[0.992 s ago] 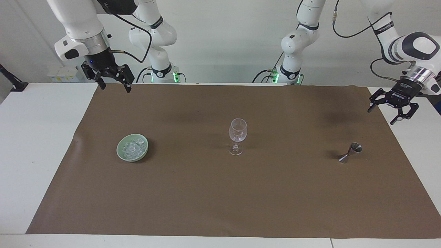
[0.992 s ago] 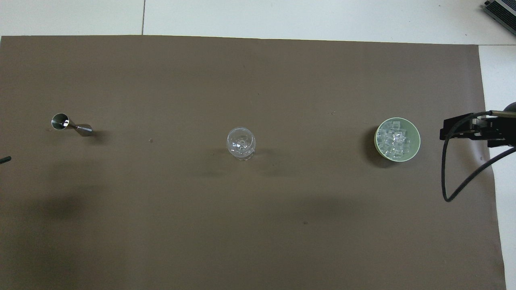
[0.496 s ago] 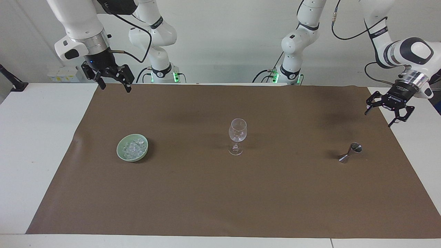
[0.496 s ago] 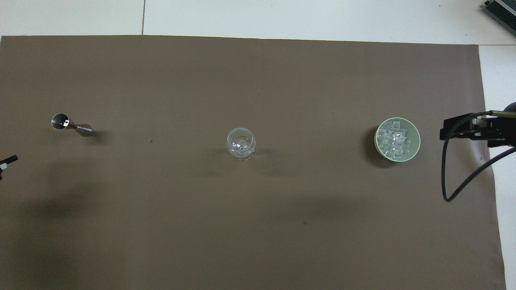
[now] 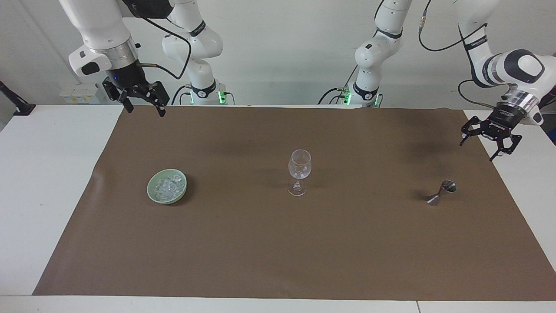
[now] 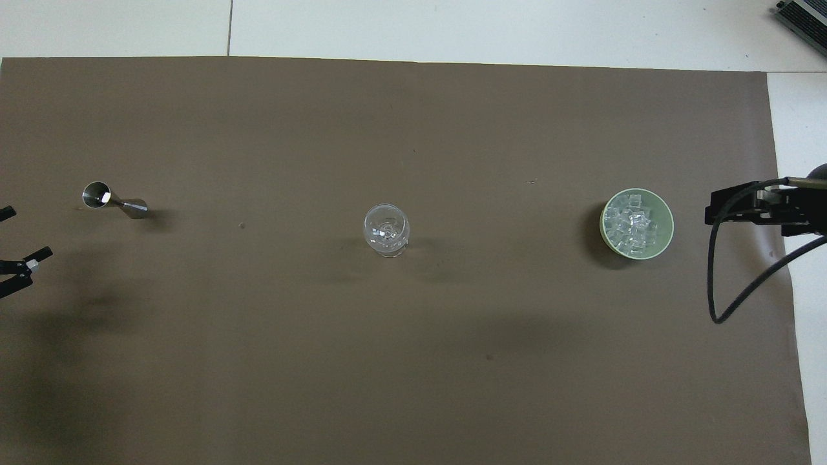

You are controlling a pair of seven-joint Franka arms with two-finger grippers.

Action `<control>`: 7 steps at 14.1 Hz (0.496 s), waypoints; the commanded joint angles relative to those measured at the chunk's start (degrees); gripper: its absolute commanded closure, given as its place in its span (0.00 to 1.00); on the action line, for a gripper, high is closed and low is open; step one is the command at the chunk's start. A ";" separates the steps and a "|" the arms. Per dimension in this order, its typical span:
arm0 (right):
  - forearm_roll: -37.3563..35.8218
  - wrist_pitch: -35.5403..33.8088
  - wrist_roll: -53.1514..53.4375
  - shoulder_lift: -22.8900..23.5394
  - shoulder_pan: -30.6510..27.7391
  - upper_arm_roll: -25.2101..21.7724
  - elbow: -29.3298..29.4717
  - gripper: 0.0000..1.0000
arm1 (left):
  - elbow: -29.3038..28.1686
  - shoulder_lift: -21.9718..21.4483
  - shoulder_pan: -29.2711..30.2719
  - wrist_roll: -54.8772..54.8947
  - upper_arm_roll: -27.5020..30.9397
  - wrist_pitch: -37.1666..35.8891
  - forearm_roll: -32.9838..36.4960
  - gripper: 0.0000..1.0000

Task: Pour wine and add ice with both arms

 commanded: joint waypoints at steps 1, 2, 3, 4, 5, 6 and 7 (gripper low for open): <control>-0.14 -0.08 -0.87 -1.40 -0.01 -0.01 -1.49 0.00 | -1.74 0.68 -0.42 -0.19 -0.51 2.22 -4.12 0.00; -0.14 0.01 -0.87 -1.40 -0.01 -0.01 -1.49 0.00 | -2.18 1.29 -0.77 -0.19 -0.51 2.31 -5.53 0.00; -0.14 0.01 -0.87 -1.40 -0.01 -0.01 -1.49 0.00 | -2.36 2.08 -1.12 -0.02 -0.51 2.39 -6.50 0.00; -0.14 0.01 -0.87 -1.40 -0.01 -0.01 -1.49 0.00 | -2.36 2.87 -1.47 0.16 -0.51 2.48 -7.12 0.00; -0.14 0.01 -0.87 -1.40 -0.01 -0.01 -1.49 0.00 | -2.36 3.40 -1.91 0.25 -0.51 2.48 -7.65 0.00; -0.14 0.01 -0.87 -1.40 -0.01 -0.01 -1.49 0.00 | -2.45 3.58 -2.09 0.77 -0.51 2.66 -7.91 0.00; -0.14 0.01 -0.87 -1.40 -0.10 -0.01 -1.49 0.00 | -2.54 3.76 -2.53 1.56 -0.51 2.75 -8.00 0.00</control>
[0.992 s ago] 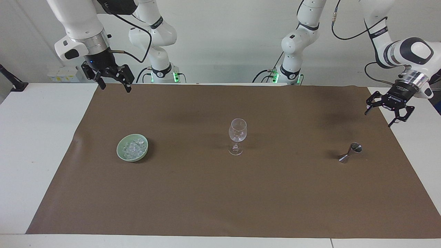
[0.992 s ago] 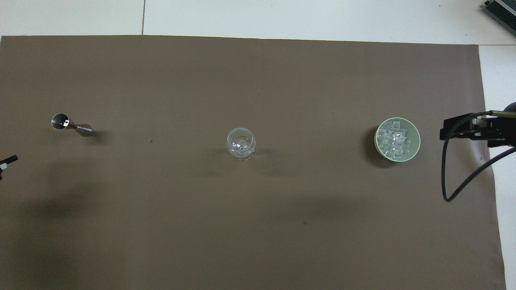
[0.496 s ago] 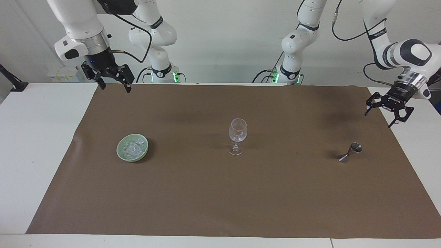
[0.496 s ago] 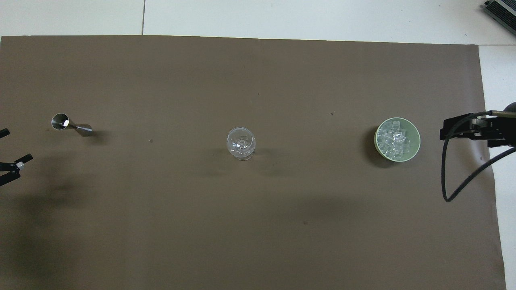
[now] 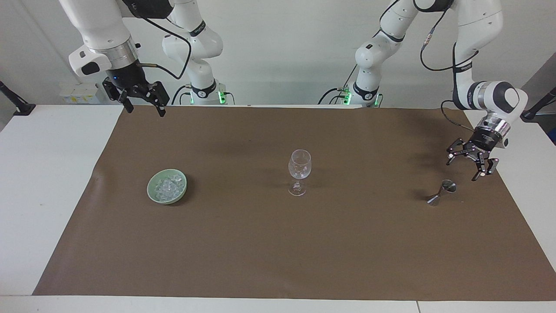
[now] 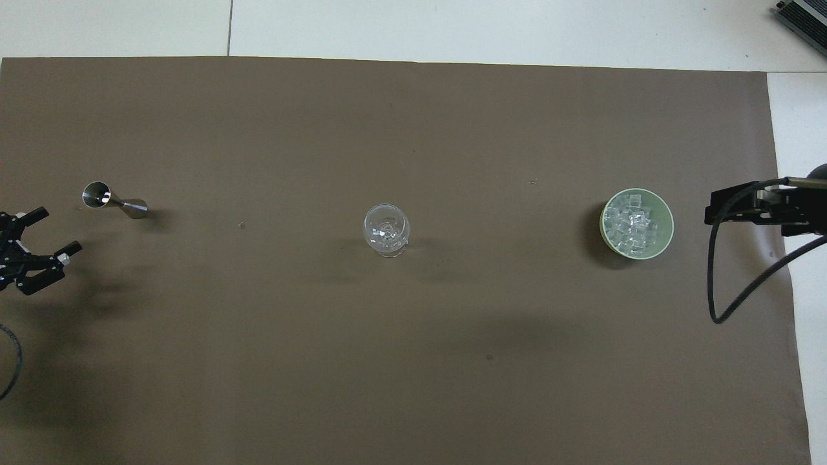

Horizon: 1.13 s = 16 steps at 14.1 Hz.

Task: Pour wine and add ice with both arms

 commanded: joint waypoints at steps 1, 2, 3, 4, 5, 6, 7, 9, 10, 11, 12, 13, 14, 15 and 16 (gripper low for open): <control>-0.14 0.01 -0.87 -1.40 -0.01 -0.01 -1.49 0.00 | -1.11 0.36 -1.66 2.71 0.23 1.50 -2.54 0.00; -0.14 0.01 -0.87 -1.40 -0.01 -0.01 -1.49 0.00 | -1.63 0.45 -1.75 4.38 0.23 1.68 -4.12 0.00; -0.14 -0.08 -0.87 -1.40 -0.01 -0.01 -1.49 0.00 | -1.90 0.88 -2.36 5.53 0.31 2.03 -5.18 0.00; -0.14 0.01 -0.87 -1.40 -0.01 -0.01 -1.49 0.00 | -1.90 1.15 -3.32 5.71 0.31 2.99 -5.88 0.00; -0.14 0.01 -0.87 -1.40 -0.01 -0.01 -1.49 0.00 | -1.90 1.24 -3.94 5.80 0.23 3.78 -6.67 0.00; -0.14 0.01 -0.87 -1.40 -0.10 -0.01 -1.49 0.00 | -1.90 1.41 -4.47 6.59 0.31 3.96 -7.72 0.00; -0.14 0.01 -0.87 -1.40 -0.01 -0.01 -1.49 0.00 | -1.90 2.11 -4.91 7.73 0.31 4.14 -8.43 0.00; -0.14 0.01 -0.87 -1.40 -0.01 -0.01 -1.49 0.00 | -1.81 2.56 -5.17 7.91 0.31 4.93 -10.36 0.00; -0.14 0.01 -0.87 -1.40 -0.01 -0.01 -1.49 0.00 | -1.64 3.34 -6.31 8.00 0.31 5.37 -11.42 0.00; -0.14 0.01 -0.87 -1.40 -0.01 -0.01 -1.49 0.00 | -1.46 3.87 -6.66 8.35 0.31 5.55 -12.56 0.00; -0.14 0.01 -0.87 -1.40 -0.01 -0.01 -1.49 0.00 | -1.38 5.09 -6.76 10.18 0.31 5.46 -14.22 0.00; -0.14 0.01 -0.87 -1.40 -0.01 -0.01 -1.49 0.00 | -1.20 6.76 -6.76 12.63 0.23 5.11 -15.37 0.00; -0.14 0.01 -0.87 -1.40 -0.01 -0.01 -1.49 0.00 | -0.85 8.00 -6.76 14.23 0.23 5.11 -16.17 0.00; -0.14 0.01 -0.87 -1.40 -0.01 -0.01 -1.49 0.00 | -0.76 8.27 -6.84 14.76 0.23 5.11 -16.78 0.00; -0.14 0.01 -0.87 -1.40 -0.01 -0.01 -1.49 0.00 | -0.76 8.18 -6.84 14.86 0.14 4.93 -16.96 0.00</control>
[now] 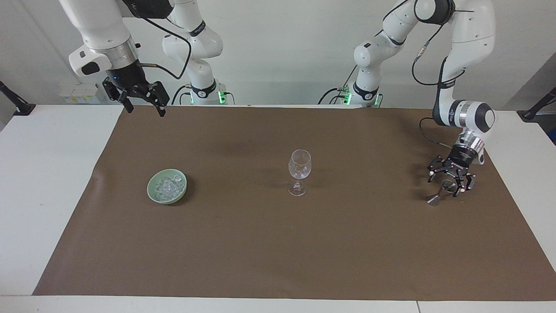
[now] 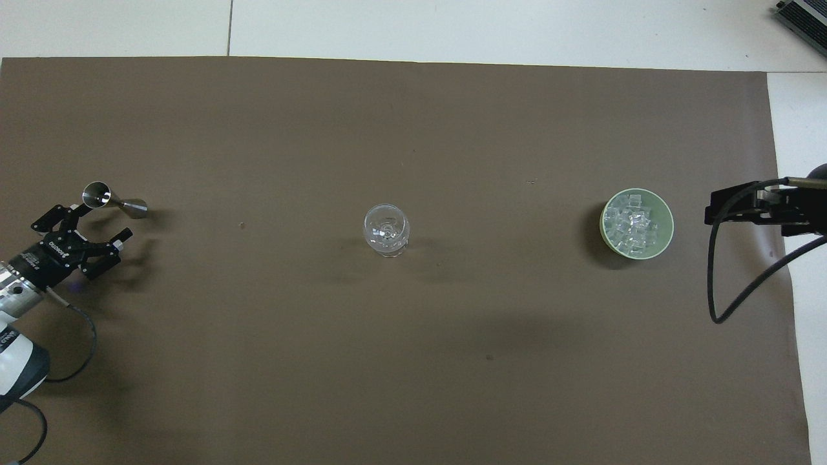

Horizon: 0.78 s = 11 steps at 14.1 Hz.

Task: Pour wine and add ice with both arms

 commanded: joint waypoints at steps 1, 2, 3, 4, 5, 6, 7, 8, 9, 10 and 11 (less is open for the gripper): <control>-0.14 0.01 -0.87 -1.40 -0.01 -0.01 -1.49 0.00 | 0.47 0.75 -0.75 1.62 0.22 0.44 -1.82 0.00; -0.14 0.01 -0.87 -1.40 -0.01 -0.01 -1.49 0.00 | 0.47 0.75 -0.75 1.88 0.13 0.44 -2.35 0.00; -0.14 0.01 -0.87 -1.40 -0.01 -0.01 -1.49 0.00 | 0.47 0.75 -1.53 1.97 0.13 0.44 -2.96 0.00; -0.14 0.01 -0.87 -1.40 -0.01 -0.01 -1.49 0.00 | 0.47 0.75 -1.63 2.40 0.13 0.44 -3.14 0.00; -0.14 0.01 -0.87 -1.40 -0.01 -0.01 -1.49 0.00 | 0.47 0.75 -1.72 3.02 0.13 0.53 -3.14 0.00; -0.14 0.01 -0.87 -1.40 -0.01 -0.01 -1.49 0.00 | 0.47 0.75 -1.98 3.20 0.13 0.53 -3.40 0.00; -0.14 -0.08 -0.87 -1.40 -0.01 -0.01 -1.49 0.00 | 0.47 0.75 -2.07 3.29 0.13 0.44 -4.02 0.00; -0.14 0.01 -0.87 -1.40 -0.01 -0.01 -1.49 0.00 | 0.39 0.75 -2.07 4.07 0.13 0.44 -4.11 0.00; -0.14 0.01 -0.87 -1.40 -0.01 -0.01 -1.49 0.00 | 0.47 0.75 -2.07 4.25 0.13 0.44 -4.37 0.00; -0.14 0.01 -0.87 -1.40 -0.01 -0.01 -1.49 0.00 | 0.47 0.75 -2.07 4.25 0.04 0.44 -4.46 0.00; -0.14 -0.08 -0.87 -1.40 -0.01 -0.01 -1.49 0.00 | 0.47 0.75 -2.16 4.25 0.04 0.36 -4.90 0.00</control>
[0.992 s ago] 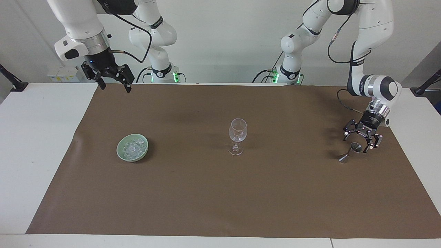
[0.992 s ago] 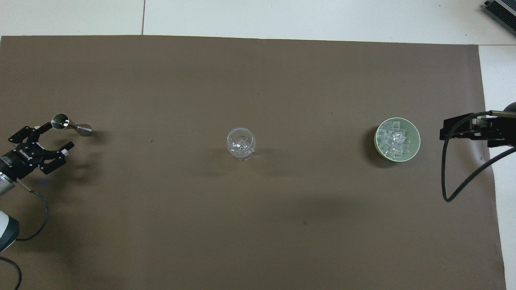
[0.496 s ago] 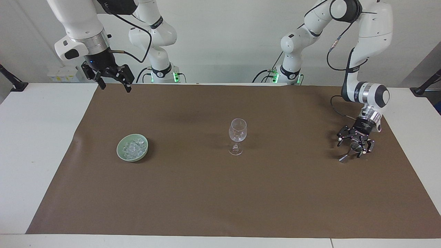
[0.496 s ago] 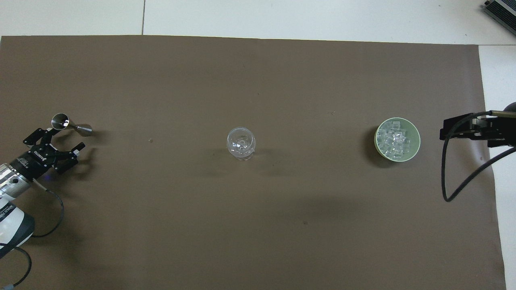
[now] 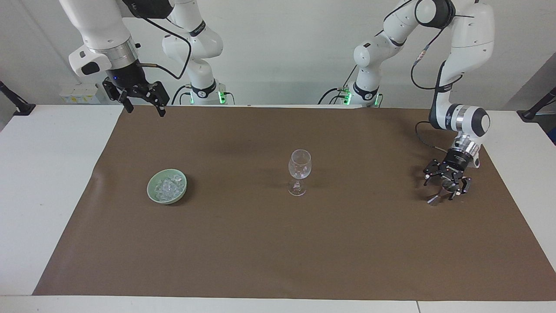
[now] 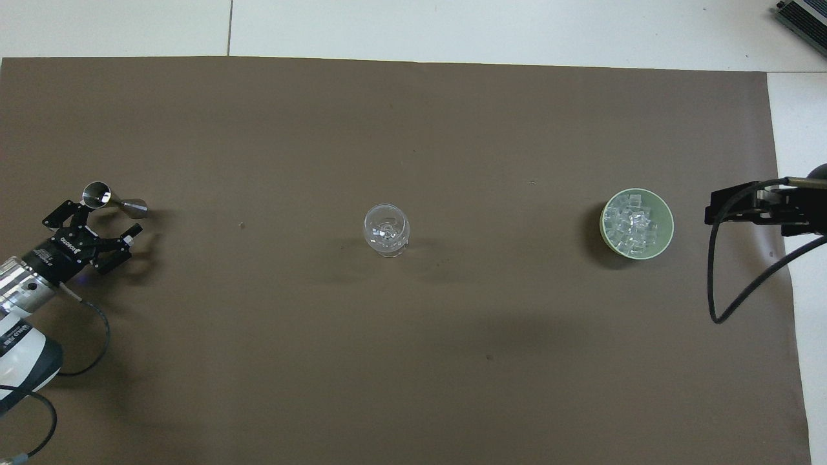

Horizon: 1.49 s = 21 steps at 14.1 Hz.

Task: Pour wine and add ice with both arms

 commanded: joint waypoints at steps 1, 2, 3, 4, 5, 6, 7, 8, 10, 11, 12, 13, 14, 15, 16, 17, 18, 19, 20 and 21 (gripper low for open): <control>-0.14 0.01 -0.87 -1.40 -0.01 -0.01 -1.49 0.00 | 0.20 0.02 -0.79 1.03 0.39 0.31 -2.20 0.00; -0.14 0.01 -0.87 -1.40 -0.01 -0.01 -1.49 0.00 | 0.29 -0.07 -1.06 1.03 0.39 0.31 -2.91 0.00; -0.14 0.01 -0.87 -1.40 -0.01 -0.01 -1.49 0.00 | 0.29 0.02 -1.14 1.03 0.39 0.40 -3.52 0.00; -0.14 0.01 -0.87 -1.40 -0.01 -0.01 -1.49 0.00 | 0.29 0.02 -1.15 0.94 0.39 0.40 -3.88 0.00; -0.14 0.01 -0.87 -1.40 -0.01 -0.01 -1.49 0.00 | 0.29 -0.07 -1.15 0.94 0.31 0.40 -4.31 0.00; -0.14 0.01 -0.87 -1.40 -0.01 -0.01 -1.49 0.00 | 0.29 0.02 -1.15 0.94 0.31 0.40 -5.19 0.00; -0.14 0.01 -0.87 -1.40 -0.01 -0.01 -1.49 0.00 | 0.29 0.02 -1.49 0.94 0.31 0.40 -5.81 0.00; -0.14 0.01 -0.87 -1.40 -0.01 -0.01 -1.49 0.00 | 0.29 0.02 -1.50 0.94 0.31 0.49 -6.16 0.01; -0.14 0.01 -0.87 -1.40 -0.01 -0.01 -1.49 0.00 | 0.29 0.02 -1.58 1.02 0.22 0.49 -6.43 0.05; -0.14 0.01 -0.87 -1.40 -0.01 -0.01 -1.49 0.00 | 0.29 0.02 -1.76 1.03 0.22 0.49 -6.95 0.06; -0.14 0.01 -0.87 -1.40 -0.01 -0.01 -1.49 0.00 | 0.29 0.02 -2.54 1.11 0.22 0.58 -7.48 0.08; -0.14 0.01 -0.87 -1.40 -0.01 -0.01 -1.49 0.00 | 0.29 0.02 -2.73 1.37 0.22 0.66 -7.92 0.12; -0.14 0.01 -0.87 -1.40 -0.01 -0.01 -1.49 0.00 | 0.29 0.02 -2.73 1.38 0.22 0.66 -7.92 0.17; -0.14 -0.08 -0.87 -1.40 -0.01 -0.01 -1.49 0.00 | 0.38 0.02 -2.73 1.46 0.22 0.66 -8.10 0.23; -0.14 0.01 -0.87 -1.40 -0.01 -0.01 -1.49 0.00 | 0.47 0.02 -2.73 1.46 0.22 0.66 -8.18 0.25; -0.14 0.01 -0.87 -1.40 -0.01 -0.01 -1.49 0.00 | 0.81 0.02 -2.73 1.46 0.22 0.75 -8.19 0.25; -0.14 0.01 -0.87 -1.40 -0.01 -0.01 -1.49 0.00 | 0.91 0.02 -2.73 1.46 0.22 0.84 -8.19 0.26; -0.14 0.01 -0.87 -1.40 -0.01 -0.01 -1.49 0.00 | 0.99 0.02 -2.73 1.46 0.22 0.84 -8.19 0.27; -0.14 0.01 -0.87 -1.40 -0.01 -0.01 -1.49 0.00 | 1.26 0.11 -2.64 1.46 0.22 0.93 -8.19 0.27; -0.14 0.01 -0.87 -1.40 -0.01 -0.01 -1.49 0.00 | 1.34 0.02 -2.64 1.38 0.31 0.93 -8.19 0.27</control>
